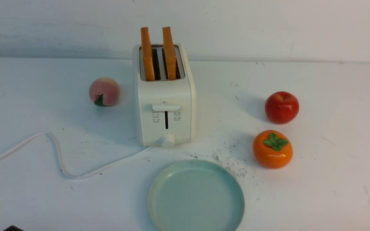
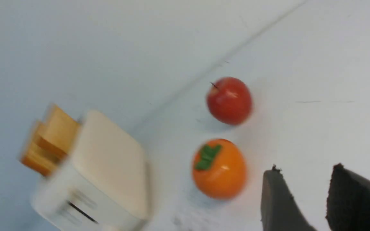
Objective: Take toasted bread from bread machine on white table place on plate.
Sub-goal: 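Grasp the toast slice in the toaster and pull it up out of the slot with the right gripper, then place the held slice of bread on top of the slice on the plate with the right gripper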
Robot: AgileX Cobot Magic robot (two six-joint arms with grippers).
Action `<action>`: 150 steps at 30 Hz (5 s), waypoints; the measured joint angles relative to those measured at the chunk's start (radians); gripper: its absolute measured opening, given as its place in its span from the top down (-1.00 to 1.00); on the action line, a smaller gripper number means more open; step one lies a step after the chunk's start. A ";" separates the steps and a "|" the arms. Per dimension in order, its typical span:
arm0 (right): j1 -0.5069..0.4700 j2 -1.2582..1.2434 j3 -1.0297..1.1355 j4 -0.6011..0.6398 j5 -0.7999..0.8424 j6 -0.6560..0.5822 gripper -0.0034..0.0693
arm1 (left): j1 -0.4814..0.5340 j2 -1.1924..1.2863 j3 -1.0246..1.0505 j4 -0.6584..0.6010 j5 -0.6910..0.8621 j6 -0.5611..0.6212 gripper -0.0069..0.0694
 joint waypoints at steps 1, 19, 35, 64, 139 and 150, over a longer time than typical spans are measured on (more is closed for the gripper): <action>0.000 0.000 0.000 0.020 -0.015 0.029 0.25 | 0.000 0.000 0.000 -0.032 -0.003 -0.008 0.19; 0.000 0.072 -0.099 0.117 -0.365 -0.010 0.25 | 0.000 0.000 0.000 -0.261 -0.042 0.007 0.19; 0.031 1.059 -0.922 0.151 0.728 -0.580 0.55 | 0.000 0.000 0.000 -0.267 -0.114 0.103 0.19; 0.381 2.069 -2.117 0.338 0.714 -0.834 0.05 | 0.000 0.000 0.000 -0.272 -0.117 0.165 0.19; 0.091 1.167 -1.266 0.700 0.984 -1.057 0.66 | -0.001 0.000 0.000 -0.271 -0.052 0.249 0.20; 0.091 1.267 -0.825 1.272 0.775 -1.501 0.66 | -0.001 0.000 0.000 -0.268 -0.046 0.263 0.20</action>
